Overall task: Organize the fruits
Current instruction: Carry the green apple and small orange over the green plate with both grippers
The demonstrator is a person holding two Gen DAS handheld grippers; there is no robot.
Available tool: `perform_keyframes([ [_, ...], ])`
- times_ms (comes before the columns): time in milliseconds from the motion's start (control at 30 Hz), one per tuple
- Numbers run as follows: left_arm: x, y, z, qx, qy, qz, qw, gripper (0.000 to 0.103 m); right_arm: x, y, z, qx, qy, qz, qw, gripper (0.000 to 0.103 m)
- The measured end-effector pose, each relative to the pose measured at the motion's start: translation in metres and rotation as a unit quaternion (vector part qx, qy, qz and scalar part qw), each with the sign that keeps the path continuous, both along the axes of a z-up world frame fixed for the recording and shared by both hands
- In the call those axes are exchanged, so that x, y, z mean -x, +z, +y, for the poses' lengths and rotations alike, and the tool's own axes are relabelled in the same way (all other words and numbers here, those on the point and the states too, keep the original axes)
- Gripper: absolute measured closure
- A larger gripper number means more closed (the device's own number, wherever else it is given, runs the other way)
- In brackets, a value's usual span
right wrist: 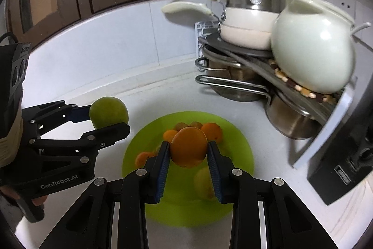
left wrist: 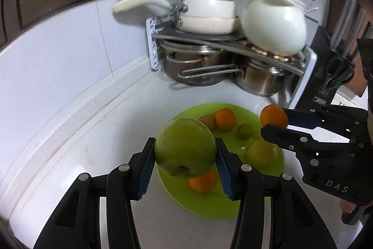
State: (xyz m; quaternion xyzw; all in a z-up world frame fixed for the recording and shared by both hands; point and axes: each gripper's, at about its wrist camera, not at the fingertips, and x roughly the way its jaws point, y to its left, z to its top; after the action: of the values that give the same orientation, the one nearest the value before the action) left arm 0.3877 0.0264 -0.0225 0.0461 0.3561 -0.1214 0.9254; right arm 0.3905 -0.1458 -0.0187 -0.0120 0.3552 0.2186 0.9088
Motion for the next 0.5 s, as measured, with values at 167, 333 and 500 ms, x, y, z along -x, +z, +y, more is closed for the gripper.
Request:
perform_keyframes([
  [167, -0.018, -0.018, 0.004, 0.008, 0.0, 0.026, 0.9996, 0.054, -0.016, -0.015, 0.009, 0.008, 0.005, 0.017, 1.0, 0.07],
  [333, -0.031, -0.034, 0.004, -0.004, -0.008, 0.044, 0.999, 0.054, -0.029, -0.028, 0.013, 0.012, 0.005, 0.032, 0.999, 0.07],
  [500, -0.043, -0.044, 0.002, -0.009, -0.012, 0.057, 0.9982, 0.054, -0.037, -0.039, 0.016, 0.014, 0.006, 0.043, 0.999, 0.07],
])
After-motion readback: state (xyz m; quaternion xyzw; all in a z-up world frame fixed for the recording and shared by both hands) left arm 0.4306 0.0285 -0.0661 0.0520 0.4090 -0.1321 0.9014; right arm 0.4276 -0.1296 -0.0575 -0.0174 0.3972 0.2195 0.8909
